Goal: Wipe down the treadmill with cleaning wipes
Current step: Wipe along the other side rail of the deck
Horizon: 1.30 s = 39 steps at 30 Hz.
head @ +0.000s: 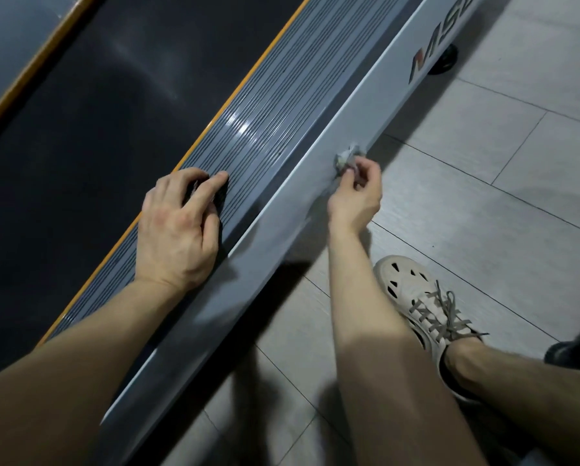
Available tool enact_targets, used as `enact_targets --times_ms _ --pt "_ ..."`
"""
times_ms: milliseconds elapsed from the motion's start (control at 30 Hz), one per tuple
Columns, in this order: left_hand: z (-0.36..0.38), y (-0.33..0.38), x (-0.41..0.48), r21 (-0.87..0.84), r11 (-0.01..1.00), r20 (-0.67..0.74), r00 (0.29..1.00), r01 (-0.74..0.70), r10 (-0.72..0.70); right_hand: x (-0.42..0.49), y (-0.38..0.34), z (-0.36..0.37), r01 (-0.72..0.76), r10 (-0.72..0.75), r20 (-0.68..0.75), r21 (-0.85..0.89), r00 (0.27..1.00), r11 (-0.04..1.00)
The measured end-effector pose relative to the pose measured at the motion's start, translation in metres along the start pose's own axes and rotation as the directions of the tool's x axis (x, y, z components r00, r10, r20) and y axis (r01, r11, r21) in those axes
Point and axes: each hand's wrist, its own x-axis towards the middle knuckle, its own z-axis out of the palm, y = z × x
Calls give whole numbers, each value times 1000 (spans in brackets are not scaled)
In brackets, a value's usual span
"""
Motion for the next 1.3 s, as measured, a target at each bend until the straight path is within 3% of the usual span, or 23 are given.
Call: enact_targets --times_ms 100,267,367,500,600,733,833,900,1000,1067,1133,1200,1233,1300 --pt "-1 0 0 3 1000 7 1000 -5 5 -89 4 -13 86 -85 30 -16 996 996" --pt "-1 0 0 -7 1000 4 1000 -11 11 -277 21 -73 223 -219 394 35 893 974" --pt "0 -2 1 -8 1000 4 1000 -16 16 -226 6 -47 228 -244 291 91 925 970" --pt "0 -2 1 -15 1000 14 1000 7 -7 -40 -71 -5 249 -249 49 17 967 968" --pt "-1 1 1 -20 1000 21 1000 11 -11 29 -97 3 298 -296 39 -57 954 953" --pt "-3 0 2 -13 1000 31 1000 3 -2 -74 -59 -18 314 -306 136 -39 942 949" --pt "-3 -1 2 -9 1000 22 1000 -10 10 -208 -19 -58 310 -280 413 -5 867 951" --pt "-3 0 2 -12 1000 6 1000 -13 13 -236 -10 -66 288 -245 516 -4 821 957" --pt "-3 1 1 -11 1000 -2 1000 -16 16 -155 -36 -34 264 -239 334 -33 912 964" --pt "-3 2 1 -17 1000 6 1000 -3 3 -68 -90 -16 174 -155 203 -79 967 982" --pt "-4 3 -1 -25 1000 18 1000 10 -9 15 -133 -6 169 -124 201 -219 972 961" --pt "-7 5 -3 -24 1000 43 999 14 -13 82 -160 -11 331 -164 365 -460 916 824" --pt "-8 5 -4 -12 1000 60 998 13 -13 103 -171 -19 446 -172 489 -526 855 725" --pt "-10 9 -1 23 1000 90 996 18 -20 125 -183 -34 621 -152 682 -520 715 587"
